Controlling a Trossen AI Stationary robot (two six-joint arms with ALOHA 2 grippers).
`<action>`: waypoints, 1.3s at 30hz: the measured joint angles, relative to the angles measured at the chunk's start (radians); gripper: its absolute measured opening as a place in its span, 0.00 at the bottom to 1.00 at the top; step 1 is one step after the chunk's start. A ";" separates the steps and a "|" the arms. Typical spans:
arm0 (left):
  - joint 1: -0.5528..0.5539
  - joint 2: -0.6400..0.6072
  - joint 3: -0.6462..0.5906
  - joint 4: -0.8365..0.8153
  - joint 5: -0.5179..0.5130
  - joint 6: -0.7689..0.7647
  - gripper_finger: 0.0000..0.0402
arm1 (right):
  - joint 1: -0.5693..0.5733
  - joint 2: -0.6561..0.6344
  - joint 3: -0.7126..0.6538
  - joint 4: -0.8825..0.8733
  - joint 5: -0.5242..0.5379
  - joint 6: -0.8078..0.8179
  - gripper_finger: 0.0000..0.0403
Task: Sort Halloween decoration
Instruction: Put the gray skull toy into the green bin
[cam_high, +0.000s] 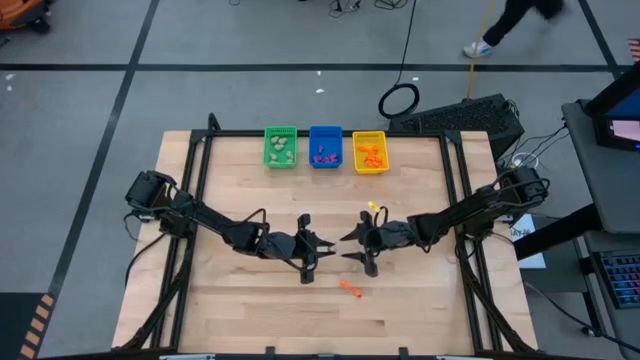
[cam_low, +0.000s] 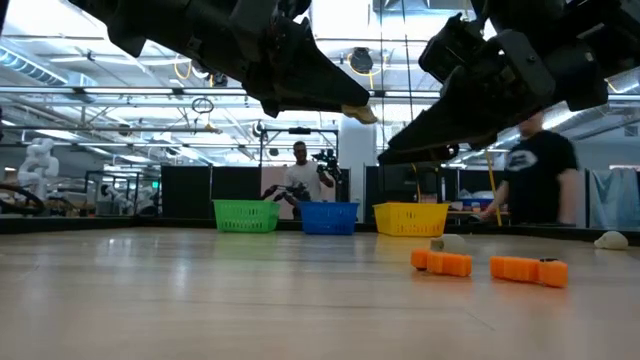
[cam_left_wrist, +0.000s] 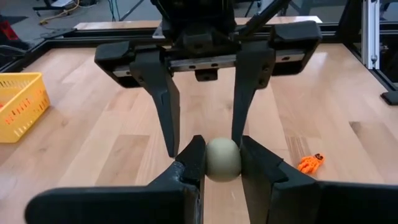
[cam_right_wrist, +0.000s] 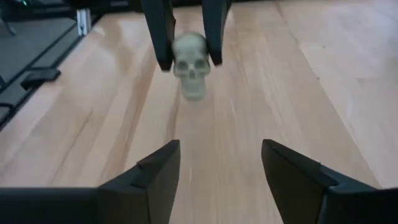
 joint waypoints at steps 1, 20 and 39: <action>0.000 -0.001 0.000 -0.003 0.000 0.000 0.15 | 0.000 -0.008 0.000 -0.020 0.000 0.001 0.53; -0.002 -0.184 0.000 -0.192 0.016 0.010 0.15 | 0.007 -0.040 0.000 -0.187 0.000 0.027 0.52; -0.033 -0.609 -0.113 -0.402 0.020 0.051 0.15 | 0.008 -0.040 0.000 -0.186 -0.005 0.028 0.52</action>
